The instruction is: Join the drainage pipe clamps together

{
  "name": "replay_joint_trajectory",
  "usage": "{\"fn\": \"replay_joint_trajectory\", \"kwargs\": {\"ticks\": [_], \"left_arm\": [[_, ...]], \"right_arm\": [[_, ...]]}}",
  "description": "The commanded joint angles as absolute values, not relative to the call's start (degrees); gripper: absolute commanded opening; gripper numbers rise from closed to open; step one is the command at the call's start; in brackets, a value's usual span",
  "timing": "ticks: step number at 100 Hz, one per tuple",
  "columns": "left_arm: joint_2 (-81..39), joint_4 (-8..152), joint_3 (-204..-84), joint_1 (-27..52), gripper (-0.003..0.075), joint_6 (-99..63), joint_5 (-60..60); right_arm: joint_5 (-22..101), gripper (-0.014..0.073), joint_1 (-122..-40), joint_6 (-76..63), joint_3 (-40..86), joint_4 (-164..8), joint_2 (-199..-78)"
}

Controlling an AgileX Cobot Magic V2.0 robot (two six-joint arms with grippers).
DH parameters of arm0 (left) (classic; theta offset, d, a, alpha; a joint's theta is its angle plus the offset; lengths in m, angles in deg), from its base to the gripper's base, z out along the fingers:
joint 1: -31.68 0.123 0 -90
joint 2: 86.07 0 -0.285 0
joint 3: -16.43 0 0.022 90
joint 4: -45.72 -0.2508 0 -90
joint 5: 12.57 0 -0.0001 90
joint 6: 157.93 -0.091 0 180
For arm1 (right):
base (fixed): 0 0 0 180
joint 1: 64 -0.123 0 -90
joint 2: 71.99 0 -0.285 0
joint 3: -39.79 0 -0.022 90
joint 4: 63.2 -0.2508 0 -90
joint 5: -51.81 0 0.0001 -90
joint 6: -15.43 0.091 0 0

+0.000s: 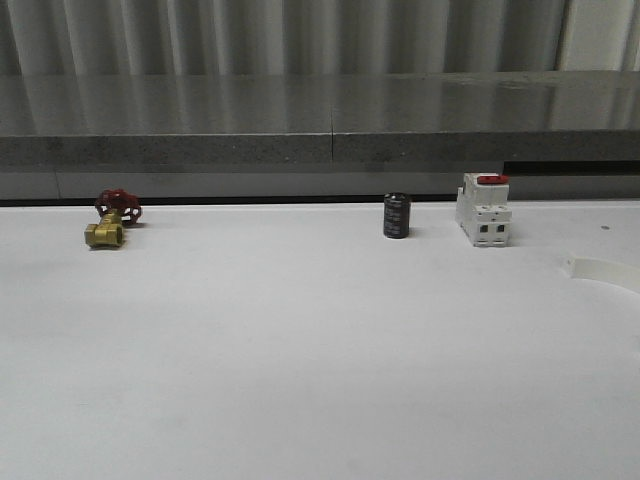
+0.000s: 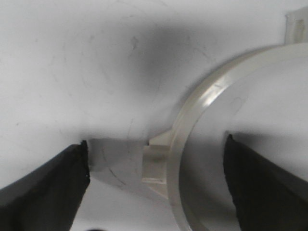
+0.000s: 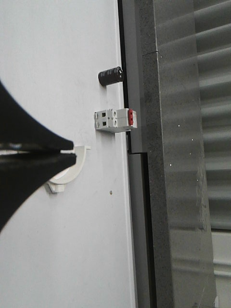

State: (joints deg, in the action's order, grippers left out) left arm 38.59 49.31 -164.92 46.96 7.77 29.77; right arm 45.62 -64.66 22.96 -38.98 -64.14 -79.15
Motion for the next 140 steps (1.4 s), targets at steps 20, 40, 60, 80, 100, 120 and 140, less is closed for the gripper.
{"fn": "replay_joint_trajectory", "kwargs": {"ticks": [20, 40, 60, 80, 100, 120, 140], "left_arm": [[35.8, 49.4, -166.5, 47.1, 0.021, 7.6, 28.4], [35.6, 49.4, -166.5, 47.1, -0.002, 7.6, 29.6], [33.1, 54.0, -166.5, 46.8, -0.002, 7.6, 32.9], [28.2, 56.0, -166.5, 41.8, -0.002, 10.9, 39.4], [24.7, 55.7, -166.5, 32.7, -0.002, 18.3, 41.0], [24.6, 54.2, -166.4, 20.5, -0.002, 27.2, 37.9], [25.8, 49.0, -166.4, 10.1, -0.0019, 38.6, 31.1]], "right_arm": [[49.8, -0.0068, -64.3, 22.9, -38.1, -63.8, -78.0], [49.8, -0.0068, -64.3, 22.9, -38.1, -63.8, -78.0], [49.8, -0.0068, -64.3, 22.9, -38.1, -63.8, -78.0], [49.8, -0.0068, -64.3, 22.9, -38.1, -63.8, -78.0], [49.8, -0.0068, -64.3, 22.9, -38.1, -63.8, -78.0], [49.8, -0.0068, -64.3, 22.9, -38.1, -63.8, -78.0], [49.8, -0.0068, -64.3, 22.9, -38.1, -63.8, -78.0]]}}
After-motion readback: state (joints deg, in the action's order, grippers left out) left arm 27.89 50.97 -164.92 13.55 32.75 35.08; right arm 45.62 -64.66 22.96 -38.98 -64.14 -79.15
